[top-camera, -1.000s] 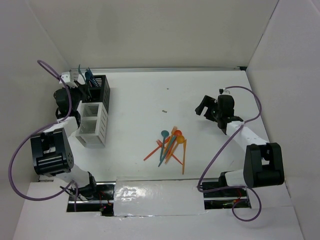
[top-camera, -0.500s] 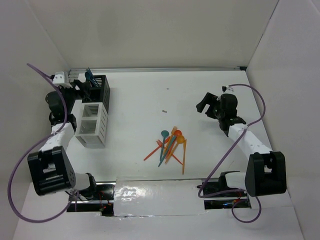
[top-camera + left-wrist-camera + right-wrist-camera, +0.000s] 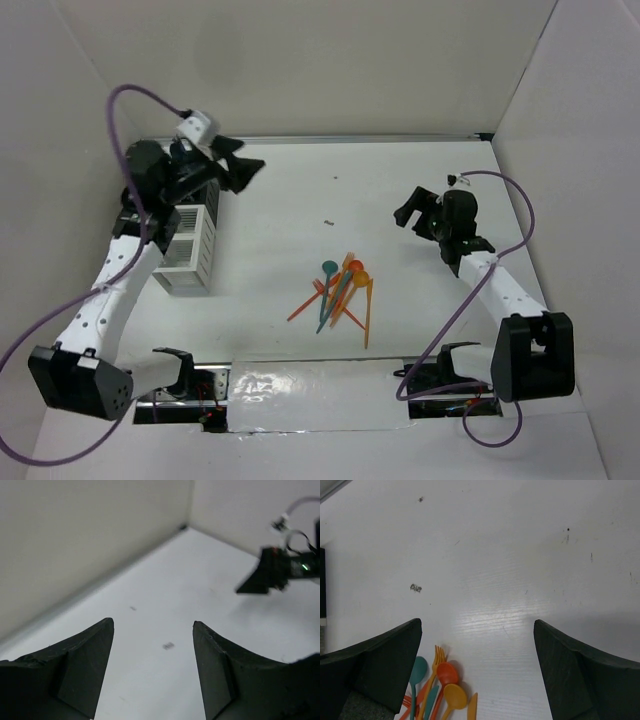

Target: Sort the eating utensils into containers

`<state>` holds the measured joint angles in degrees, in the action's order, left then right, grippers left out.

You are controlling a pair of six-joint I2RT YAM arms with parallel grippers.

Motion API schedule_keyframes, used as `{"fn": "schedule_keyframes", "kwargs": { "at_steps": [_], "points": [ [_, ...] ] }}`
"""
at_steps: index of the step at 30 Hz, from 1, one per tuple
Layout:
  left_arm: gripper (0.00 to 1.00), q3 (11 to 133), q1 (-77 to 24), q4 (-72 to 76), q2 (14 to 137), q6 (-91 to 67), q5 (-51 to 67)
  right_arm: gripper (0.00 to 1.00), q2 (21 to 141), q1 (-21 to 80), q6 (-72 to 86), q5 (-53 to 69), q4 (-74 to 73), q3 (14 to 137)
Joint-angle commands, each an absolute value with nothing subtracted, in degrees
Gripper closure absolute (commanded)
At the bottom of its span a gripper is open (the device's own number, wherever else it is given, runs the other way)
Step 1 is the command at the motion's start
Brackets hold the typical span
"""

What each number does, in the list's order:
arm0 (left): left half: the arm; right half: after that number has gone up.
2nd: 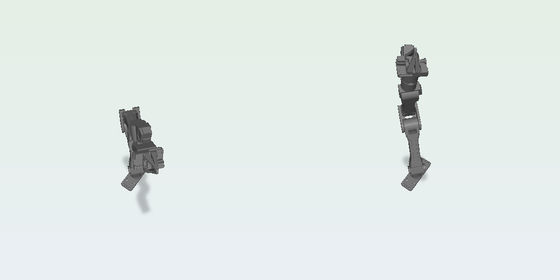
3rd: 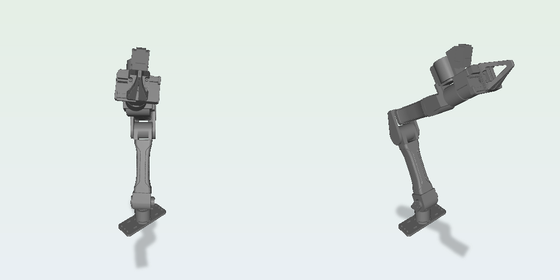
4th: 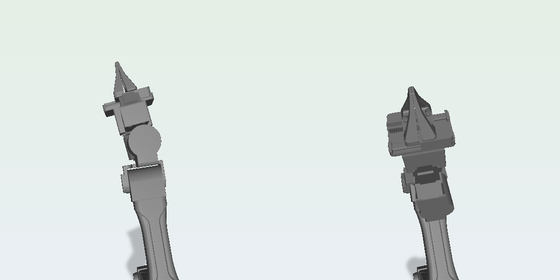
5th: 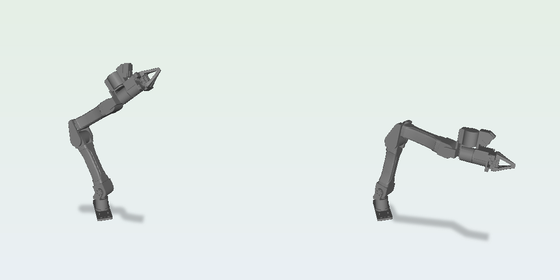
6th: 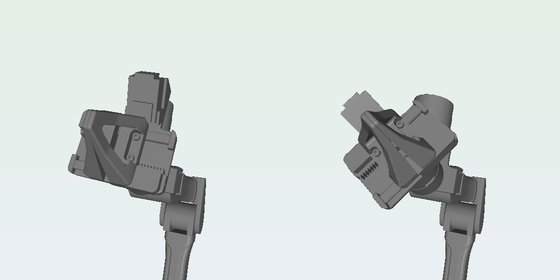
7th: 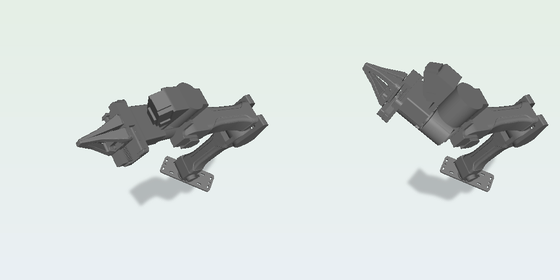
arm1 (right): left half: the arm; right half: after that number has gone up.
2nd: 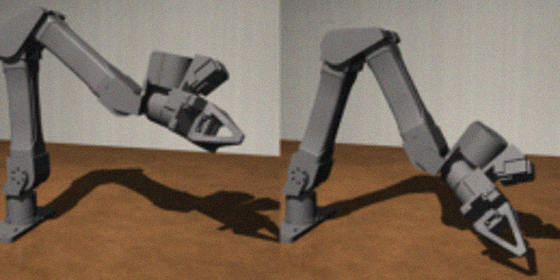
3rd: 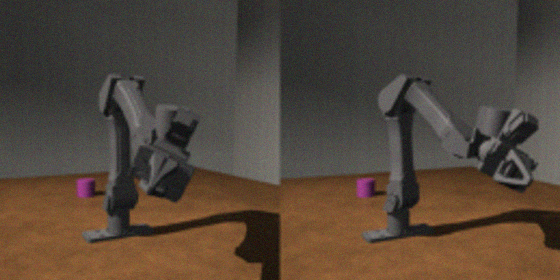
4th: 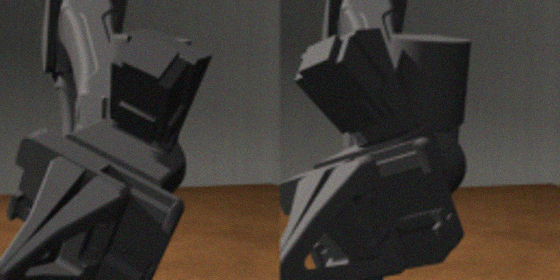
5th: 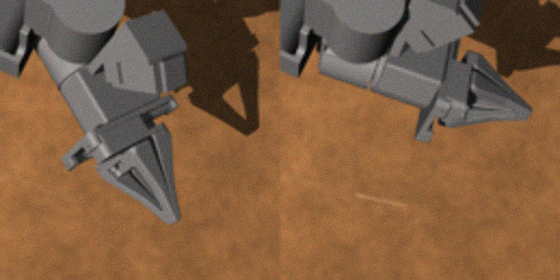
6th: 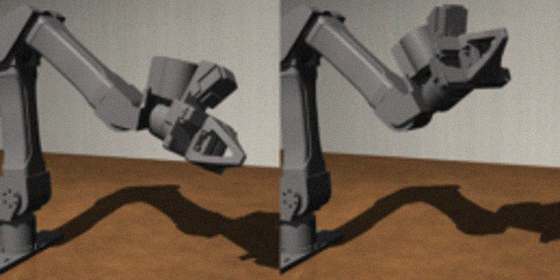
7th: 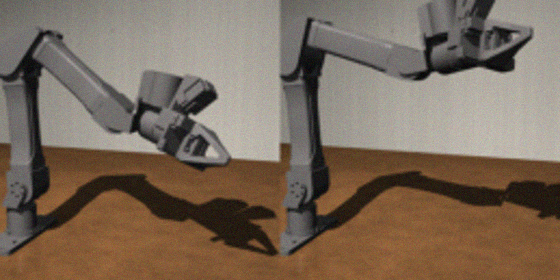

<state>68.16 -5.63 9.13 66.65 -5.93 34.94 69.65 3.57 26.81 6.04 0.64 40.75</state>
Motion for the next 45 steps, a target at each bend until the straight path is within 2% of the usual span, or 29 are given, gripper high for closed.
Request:
{"fn": "schedule_keyframes", "kwargs": {
  "at_steps": [1, 5, 6, 9, 12, 23, 31, 42, 45],
  "points": [
    [0.24, 67.16, -15.08, -6.23, 71.7, -7.63, 32.72, 0.01, 67.59, 3.08, 26.63, 4.39, -2.45, 42.28],
    [0.27, 64.34, -27.57, -12.28, 75.84, -14.93, 23.31, 0.01, 63.91, 2.99, 26.63, 3.69, -1.85, 39.3],
    [0.28, 65.21, -32.99, -15.61, 78.72, -19.47, 15.03, 0.01, 62.77, 2.99, 27.24, 3.69, -1.85, 38.42],
    [0.31, 67.05, -38.38, -19.22, 83.22, -24.31, 10.92, 0.01, 62.23, 2.99, 27.59, 3.69, -1.85, 37.88],
    [0.38, 68.02, -40.24, -20.13, 88.23, -29.15, 8.97, 0.01, 61.79, 2.99, 27.51, 4.22, -1.85, 37.35],
    [0.46, 77.95, -45.88, -24.08, 107.65, -33.13, 0.36, 0.0, 59.77, 2.72, 26.54, 1.67, -3.6, 36.83],
    [0.53, 78.31, -45.53, -24.96, 109.95, -35.68, -1.65, 0.0, 60.29, 2.55, 26.1, 0.44, -3.6, 36.3],
    [0.55, 79.63, -45.44, -25.75, 114.43, -36.91, -3.34, 0.0, 61.79, 2.64, 26.01, 0.44, -2.99, 36.3],
    [0.6, 79.28, -45.35, -25.84, 114.7, -38.05, -3.69, 0.0, 61.79, 2.46, 25.84, 0.44, -2.47, 36.3]
  ]
}}
